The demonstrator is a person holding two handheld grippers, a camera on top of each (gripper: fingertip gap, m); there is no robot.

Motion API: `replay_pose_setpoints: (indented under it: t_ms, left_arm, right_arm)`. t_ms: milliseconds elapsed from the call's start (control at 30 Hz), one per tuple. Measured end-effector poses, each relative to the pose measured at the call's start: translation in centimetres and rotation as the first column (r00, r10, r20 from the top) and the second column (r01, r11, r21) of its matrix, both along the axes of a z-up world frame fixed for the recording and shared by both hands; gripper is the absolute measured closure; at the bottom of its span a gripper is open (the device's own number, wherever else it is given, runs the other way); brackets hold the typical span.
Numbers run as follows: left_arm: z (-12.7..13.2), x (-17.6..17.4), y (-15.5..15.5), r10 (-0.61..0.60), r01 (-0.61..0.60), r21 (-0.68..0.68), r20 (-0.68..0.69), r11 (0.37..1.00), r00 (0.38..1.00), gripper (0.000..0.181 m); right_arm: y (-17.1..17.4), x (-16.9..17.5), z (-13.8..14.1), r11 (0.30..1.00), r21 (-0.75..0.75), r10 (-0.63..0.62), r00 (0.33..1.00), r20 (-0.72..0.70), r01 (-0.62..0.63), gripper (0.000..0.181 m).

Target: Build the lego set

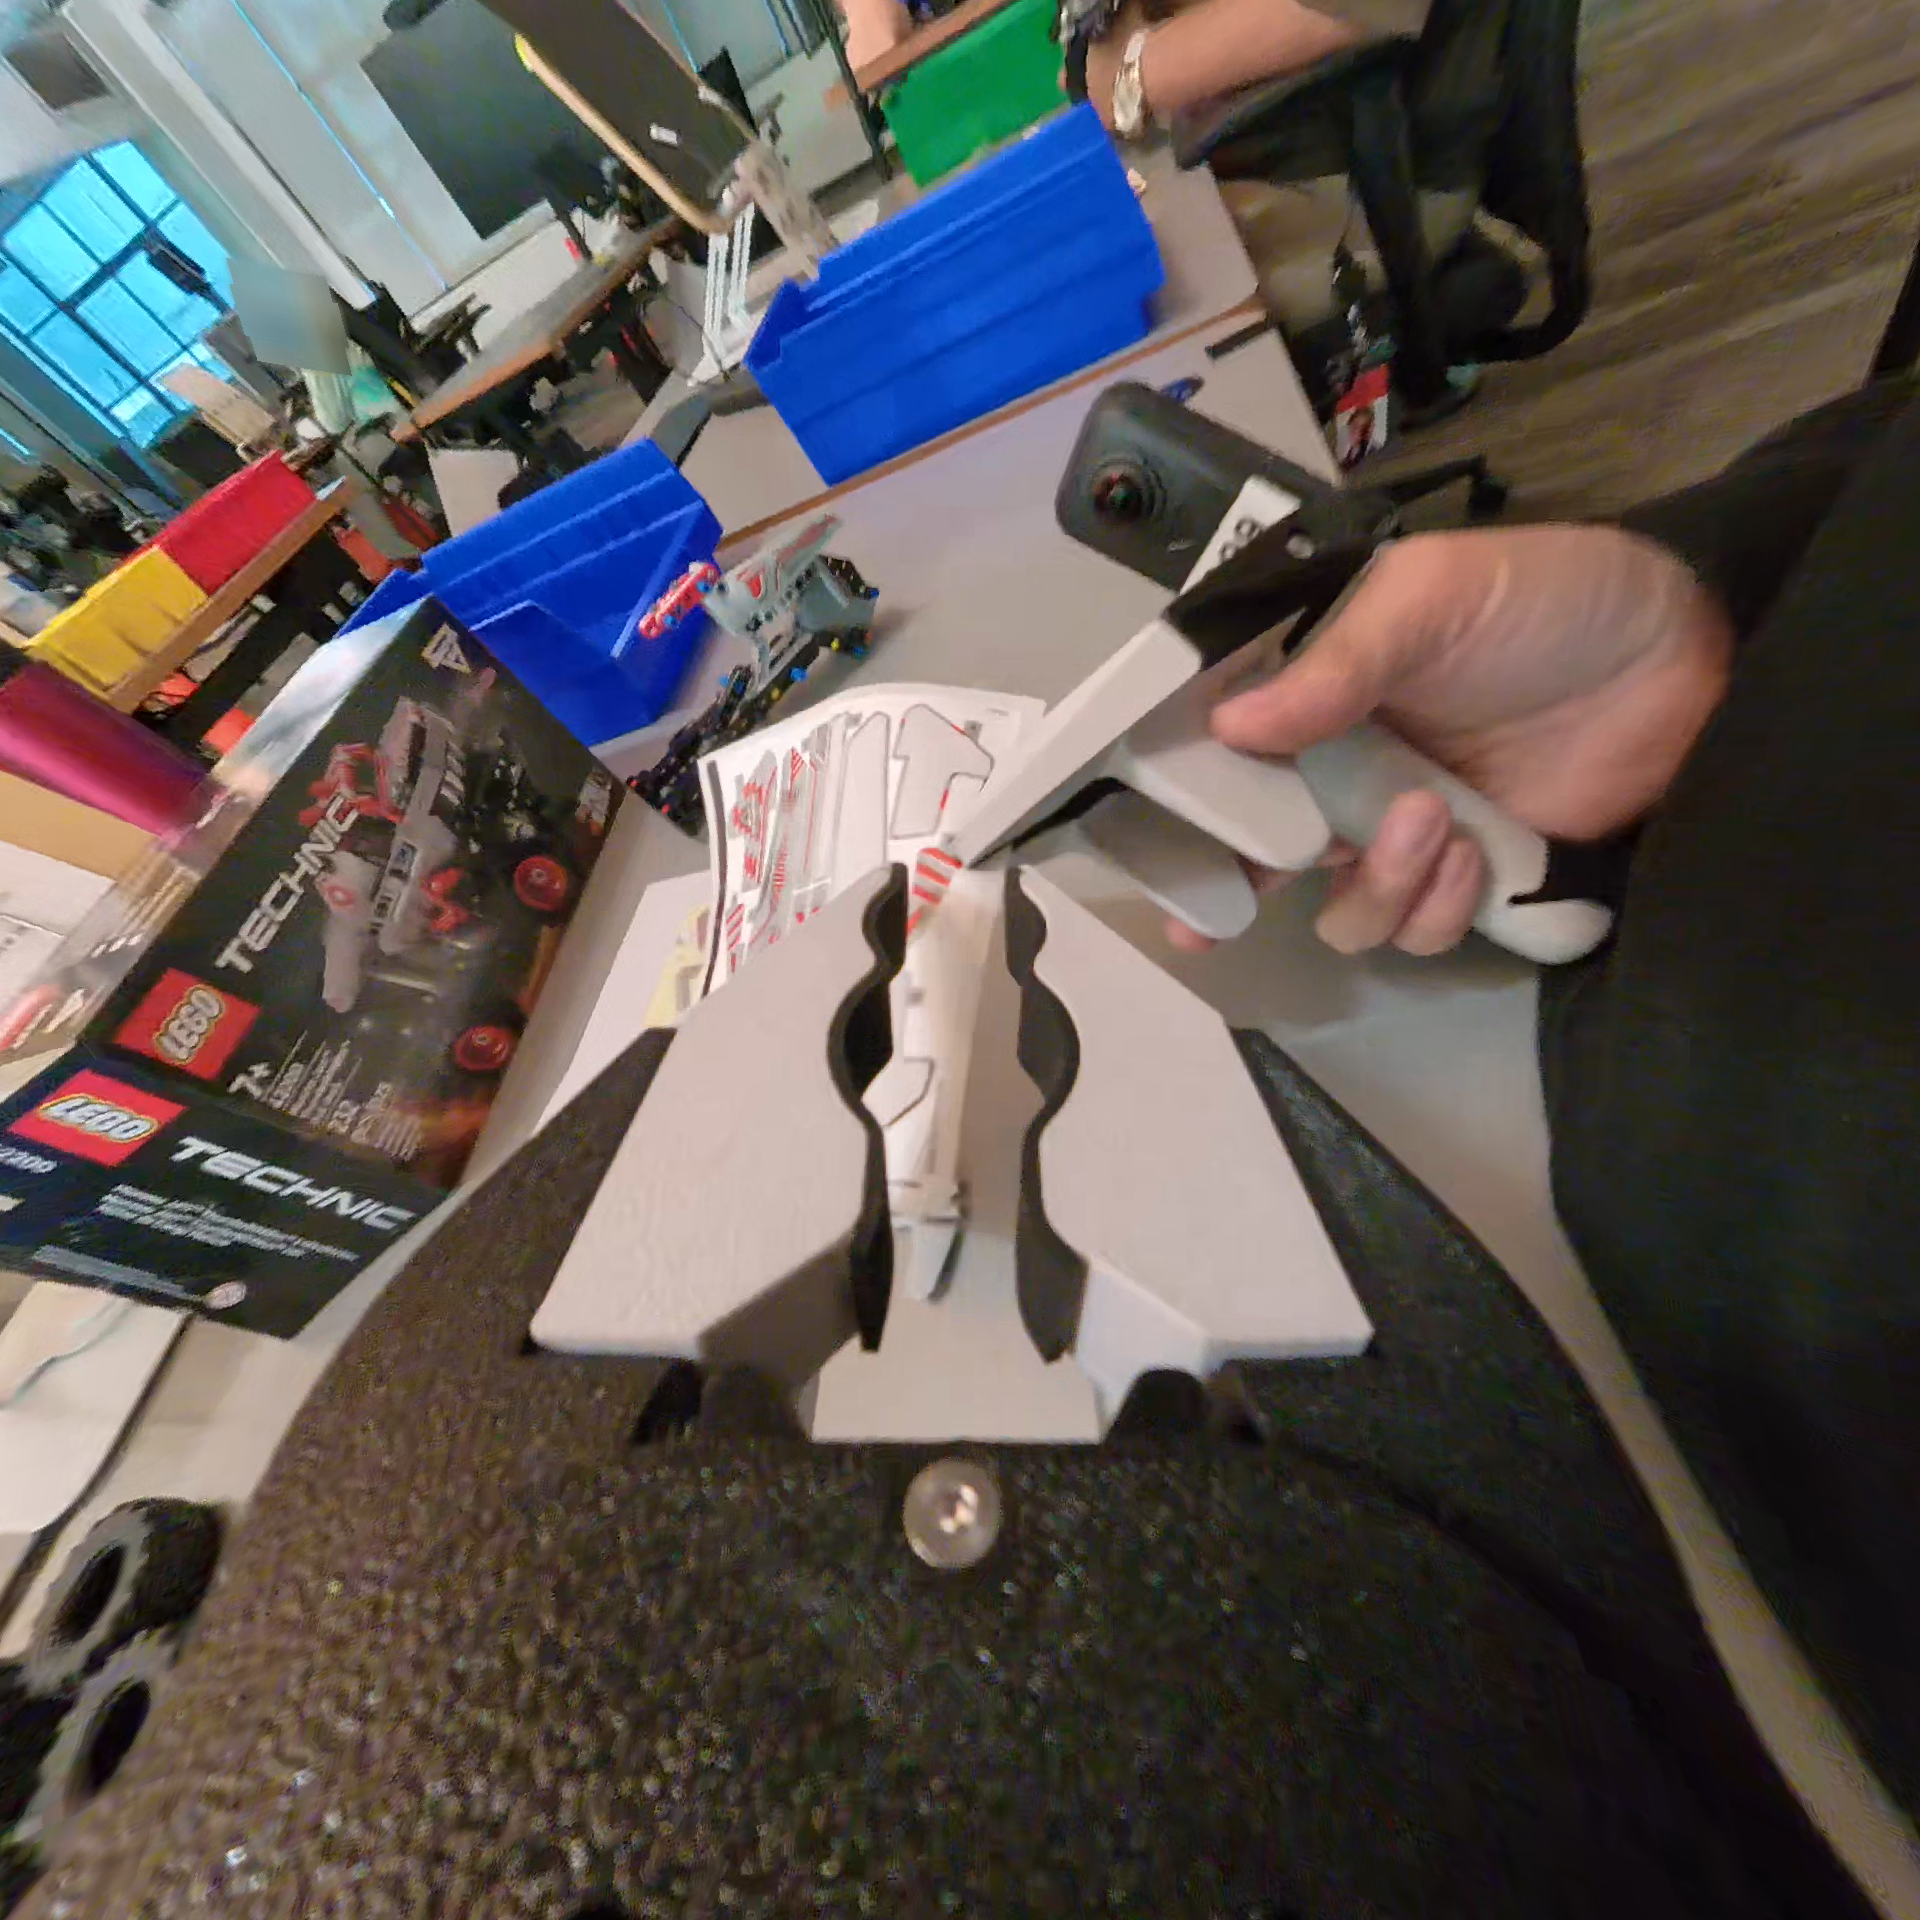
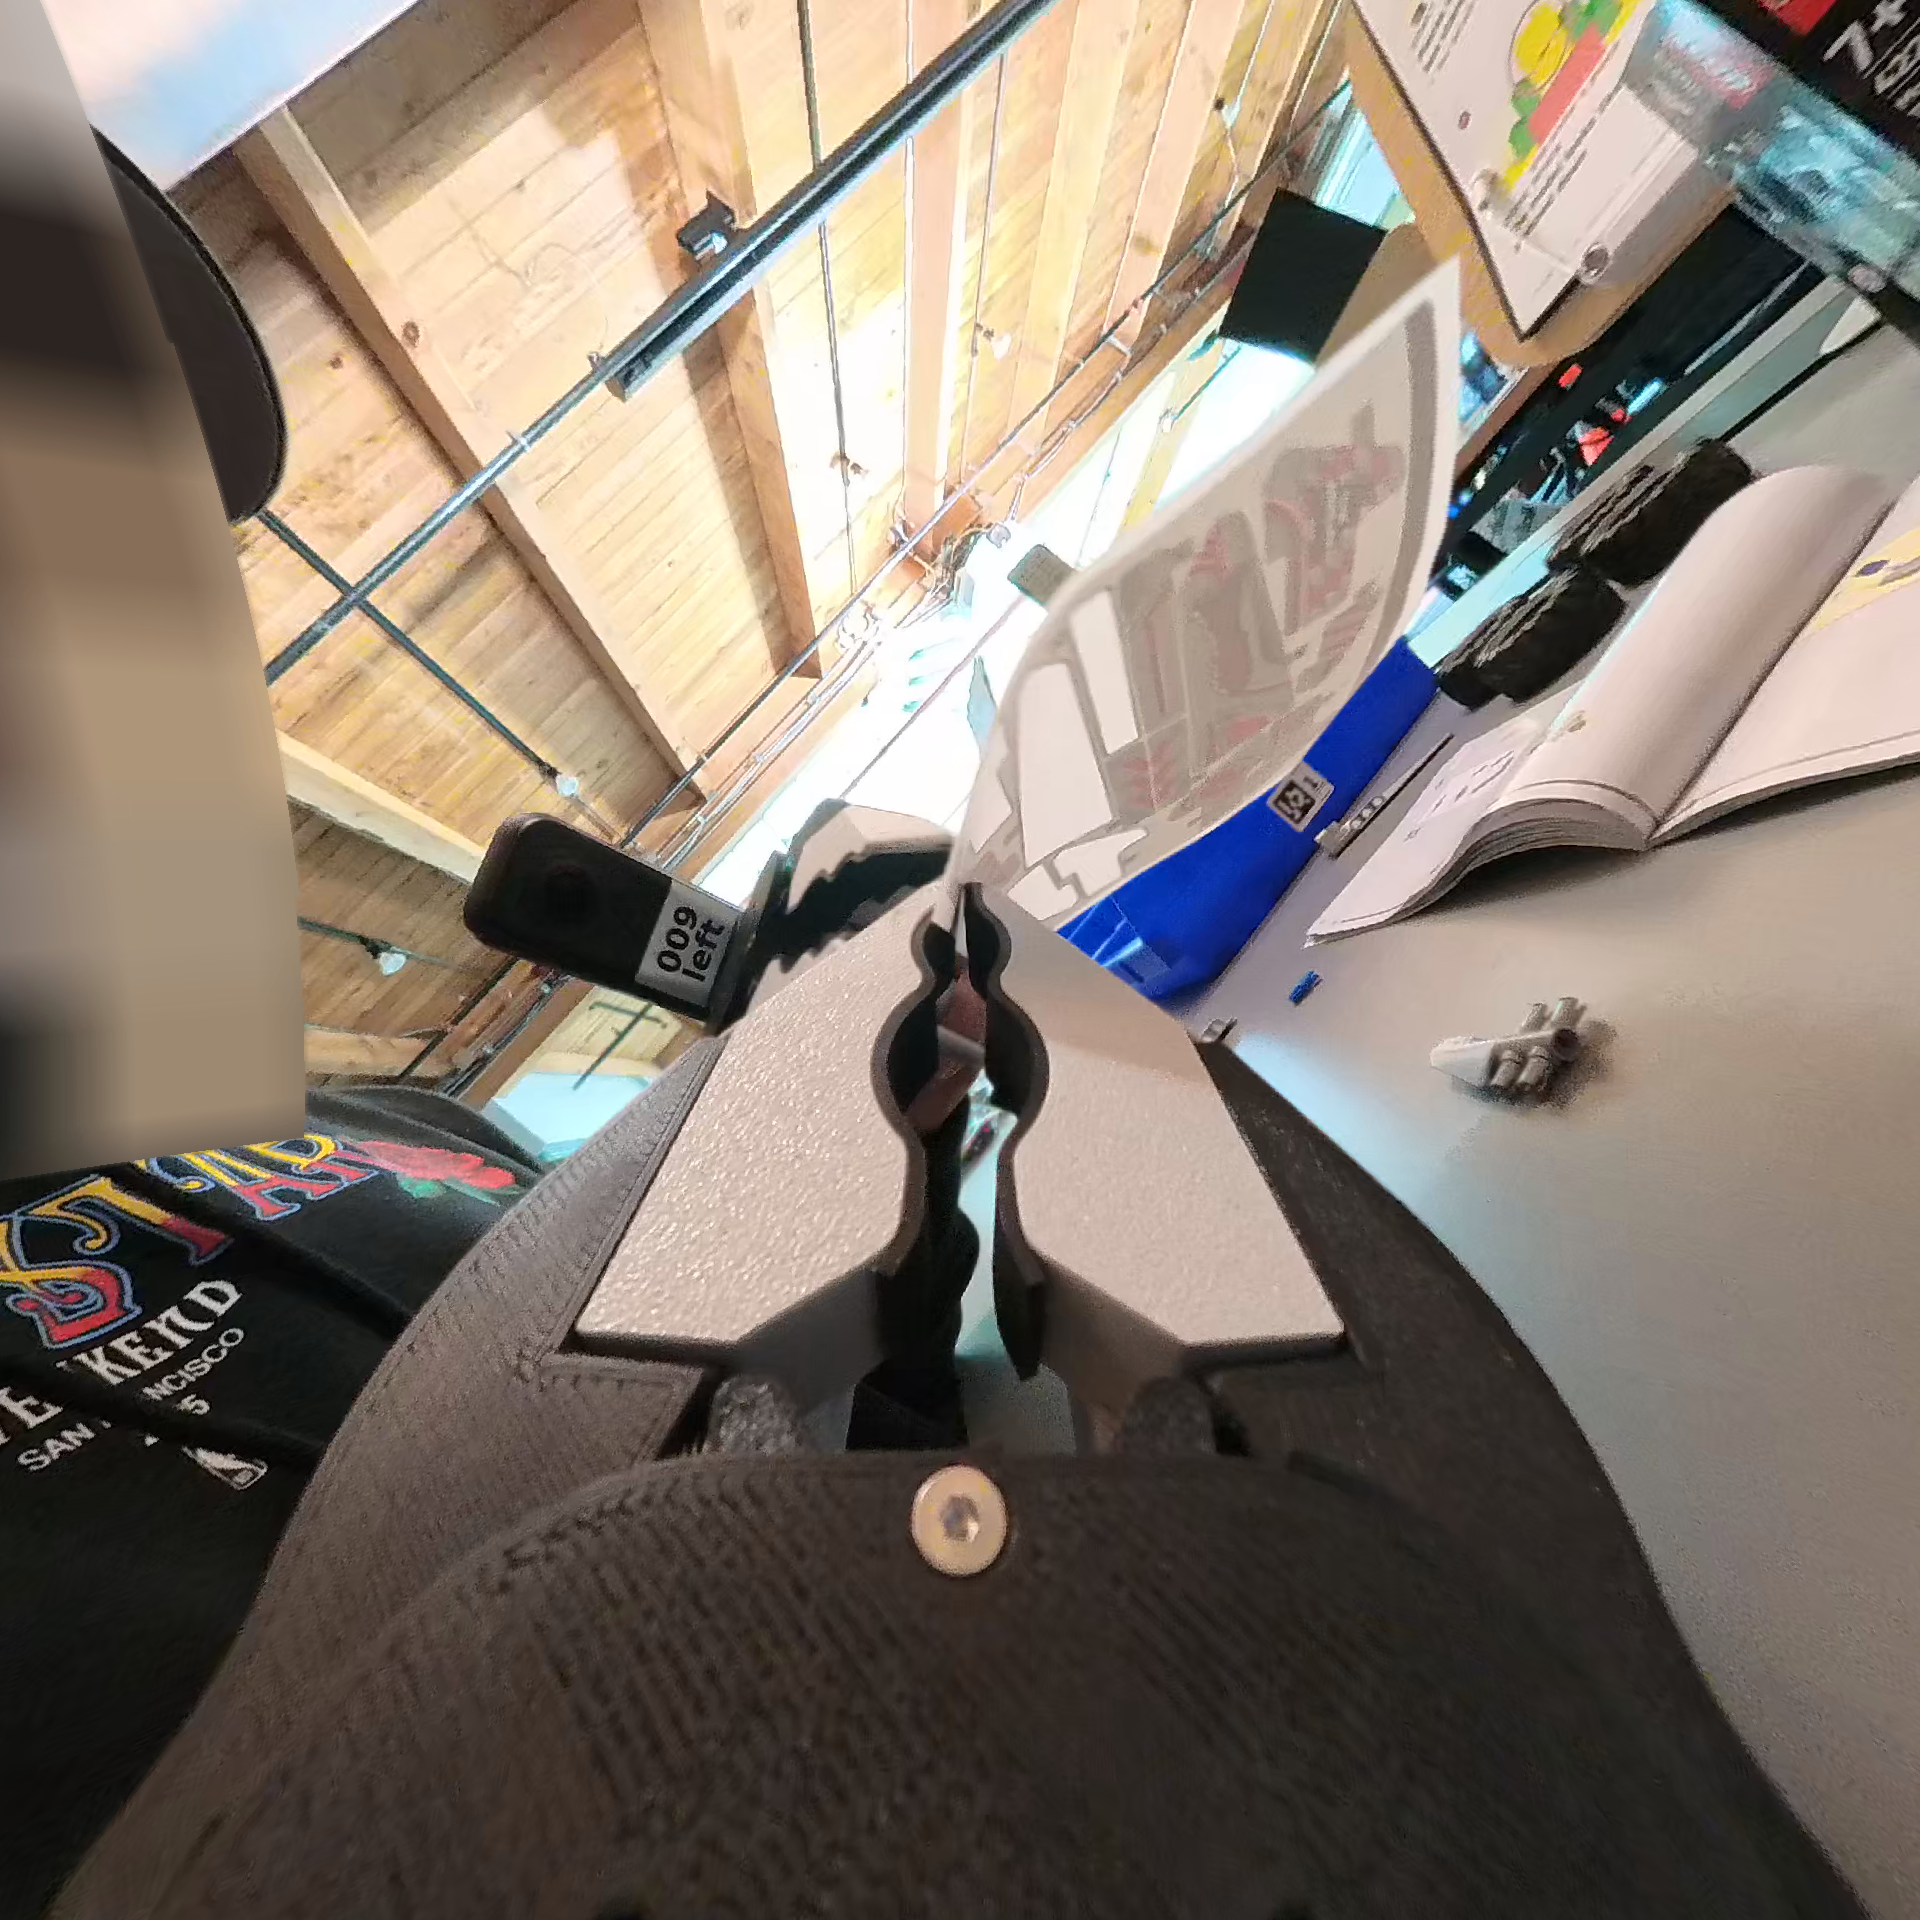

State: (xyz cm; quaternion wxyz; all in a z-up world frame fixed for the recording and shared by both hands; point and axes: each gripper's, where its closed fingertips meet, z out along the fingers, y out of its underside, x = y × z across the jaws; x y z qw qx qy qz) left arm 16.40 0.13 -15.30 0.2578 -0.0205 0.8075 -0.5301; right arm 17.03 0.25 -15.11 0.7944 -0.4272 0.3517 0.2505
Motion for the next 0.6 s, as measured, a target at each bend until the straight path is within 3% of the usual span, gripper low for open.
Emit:
replay_pose_setpoints:
  t_ms: [200, 400, 600]
  left_arm:
    - [-1.3, 0.6, 0.2, 0.029, -0.056, 0.150, 0.177, 0.987, 0.984, 0.176]
    - [-0.9, 1.4, 0.6, 0.050, -0.141, 0.214, 0.382, 0.967, 0.923, 0.181]
    - [-1.3, 1.4, 0.5, 0.016, -0.154, 0.265, 0.458, 0.952, 0.889, 0.181]
  right_arm:
    - [-0.2, 0.3, -0.2, 0.999, 0.051, 0.014, 0.998, -0.065, -0.011, 0.181]
    - [-0.5, 0.5, 0.1, 0.996, 0.090, 0.011, 0.997, -0.075, -0.004, 0.178]
    - [-0.4, 0.5, -0.1, 0.998, 0.070, -0.001, 0.998, -0.059, 0.005, 0.181]
